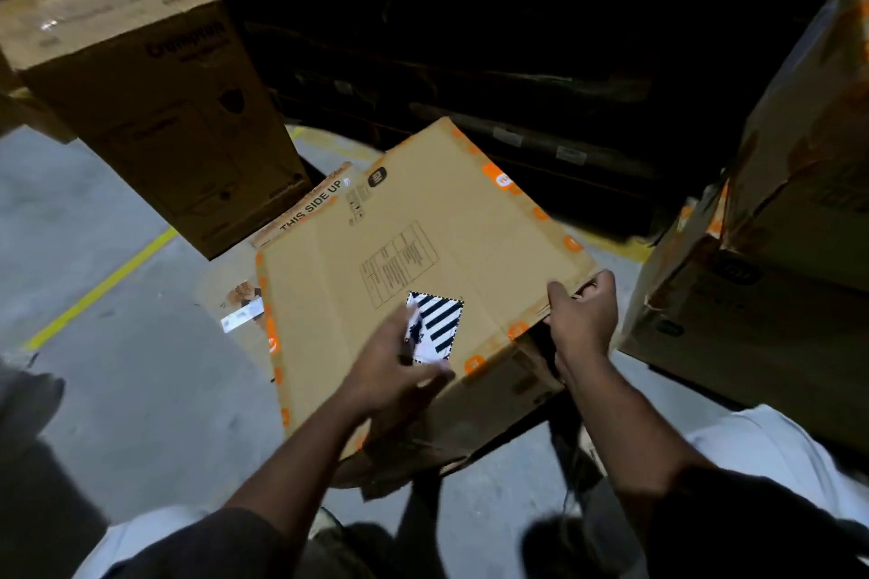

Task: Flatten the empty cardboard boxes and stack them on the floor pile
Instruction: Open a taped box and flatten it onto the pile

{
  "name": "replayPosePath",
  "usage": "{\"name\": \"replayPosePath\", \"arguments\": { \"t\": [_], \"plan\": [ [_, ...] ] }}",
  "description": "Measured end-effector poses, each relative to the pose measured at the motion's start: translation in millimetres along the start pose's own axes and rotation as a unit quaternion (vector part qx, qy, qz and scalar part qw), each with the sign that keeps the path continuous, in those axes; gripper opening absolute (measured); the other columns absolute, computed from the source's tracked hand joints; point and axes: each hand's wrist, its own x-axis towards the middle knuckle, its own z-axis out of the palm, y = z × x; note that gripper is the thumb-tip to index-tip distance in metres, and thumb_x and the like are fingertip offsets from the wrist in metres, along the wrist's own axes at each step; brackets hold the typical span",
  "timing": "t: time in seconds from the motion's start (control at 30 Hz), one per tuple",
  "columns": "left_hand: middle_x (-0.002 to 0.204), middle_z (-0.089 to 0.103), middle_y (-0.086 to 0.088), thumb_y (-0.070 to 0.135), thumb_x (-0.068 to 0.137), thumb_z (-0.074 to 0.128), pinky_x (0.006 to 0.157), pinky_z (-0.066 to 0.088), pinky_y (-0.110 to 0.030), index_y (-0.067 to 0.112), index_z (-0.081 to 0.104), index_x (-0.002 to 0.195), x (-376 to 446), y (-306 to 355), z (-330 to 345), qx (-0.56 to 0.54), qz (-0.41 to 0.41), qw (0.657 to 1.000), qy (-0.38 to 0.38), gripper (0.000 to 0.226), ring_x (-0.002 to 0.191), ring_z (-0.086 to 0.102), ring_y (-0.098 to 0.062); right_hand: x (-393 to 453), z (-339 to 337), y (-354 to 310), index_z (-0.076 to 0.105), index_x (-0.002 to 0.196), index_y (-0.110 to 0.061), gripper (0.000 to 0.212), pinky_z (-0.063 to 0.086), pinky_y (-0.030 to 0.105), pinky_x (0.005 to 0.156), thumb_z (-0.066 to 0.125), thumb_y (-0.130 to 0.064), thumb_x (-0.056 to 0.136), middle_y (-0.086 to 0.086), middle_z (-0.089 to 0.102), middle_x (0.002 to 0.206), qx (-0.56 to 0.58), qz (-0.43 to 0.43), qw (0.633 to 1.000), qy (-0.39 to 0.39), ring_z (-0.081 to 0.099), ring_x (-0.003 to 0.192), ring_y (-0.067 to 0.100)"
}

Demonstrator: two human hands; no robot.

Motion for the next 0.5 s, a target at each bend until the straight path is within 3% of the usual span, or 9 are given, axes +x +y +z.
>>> {"name": "replayPosePath", "arguments": {
  "t": [0.07,0.13,0.17,0.27,0.33,0.4,0.43,0.5],
  "plan": [
    [0.169,-0.002,0.004,0.069,0.063,0.081,0.125,0.011,-0.049,0.033,0.010,0.160,-5,-2,27,0.110,0.003,0.992,-0.058,0.125,0.156,-0.003,-0.018,-8,-1,-3,0.044,0.094,-0.019,0.027,0.060,0.049,0.073,0.069,-0.012,0.088,-0.003,0.062,0.081,-0.025,-0.011,0.999,-0.023,0.059,0.067,0.017],
    [0.166,-0.022,0.002,0.084,0.057,0.072,0.121,0.002,-0.059,0.031,-0.008,0.160,-8,1,40,0.190,-0.021,0.981,-0.044,0.141,0.153,-0.022,-0.019,-18,0,-8,0.045,0.096,-0.021,0.027,0.060,0.051,0.071,0.070,-0.016,0.087,0.001,0.066,0.086,-0.040,-0.037,0.998,-0.044,0.065,0.075,0.023],
    [0.166,-0.024,-0.001,0.088,0.056,0.067,0.121,0.001,-0.061,0.026,-0.012,0.160,-9,8,43,0.203,-0.031,0.978,-0.024,0.144,0.151,-0.026,-0.019,-24,1,-10,0.045,0.096,-0.021,0.027,0.060,0.046,0.069,0.070,-0.017,0.086,0.003,0.065,0.086,-0.044,-0.057,0.995,-0.061,0.065,0.077,0.025],
    [0.167,-0.011,-0.010,0.093,0.062,0.051,0.121,0.000,-0.057,0.010,-0.006,0.159,-5,37,44,0.200,-0.021,0.976,0.082,0.140,0.154,-0.018,-0.020,-51,12,-23,0.050,0.110,-0.016,0.031,0.049,0.014,0.066,0.070,-0.015,0.086,-0.001,0.066,0.095,-0.050,-0.123,0.982,-0.133,0.064,0.085,0.016],
    [0.168,0.000,-0.014,0.067,0.078,0.062,0.123,0.004,-0.055,0.007,0.004,0.160,-2,52,41,0.198,0.054,0.964,0.168,0.117,0.156,-0.005,-0.024,-65,22,-31,0.052,0.115,-0.017,0.034,0.045,0.007,0.068,0.070,-0.013,0.087,-0.005,0.067,0.099,-0.038,-0.154,0.965,-0.209,0.064,0.086,0.004],
    [0.166,0.016,-0.014,0.030,0.080,0.077,0.125,0.013,-0.051,0.006,0.018,0.159,1,60,31,0.188,0.098,0.950,0.229,0.101,0.155,0.010,-0.027,-64,28,-40,0.055,0.109,-0.024,0.021,0.050,0.014,0.079,0.067,-0.021,0.092,-0.008,0.068,0.100,-0.011,-0.155,0.945,-0.289,0.065,0.092,0.000],
    [0.165,0.024,-0.013,0.018,0.079,0.078,0.125,0.017,-0.049,0.006,0.025,0.157,2,61,24,0.179,0.100,0.945,0.254,0.095,0.154,0.017,-0.027,-57,26,-44,0.059,0.107,-0.024,0.014,0.052,0.020,0.085,0.062,-0.033,0.097,-0.006,0.069,0.102,0.036,-0.109,0.936,-0.333,0.066,0.098,0.005],
    [0.162,0.032,-0.010,0.008,0.079,0.075,0.122,0.025,-0.049,0.006,0.033,0.155,1,61,8,0.147,0.092,0.939,0.296,0.087,0.151,0.026,-0.025,-35,22,-49,0.070,0.103,-0.023,0.041,0.053,0.035,0.096,0.043,-0.055,0.100,0.003,0.070,0.107,0.125,0.013,0.918,-0.376,0.065,0.109,0.018]
  ]
}}
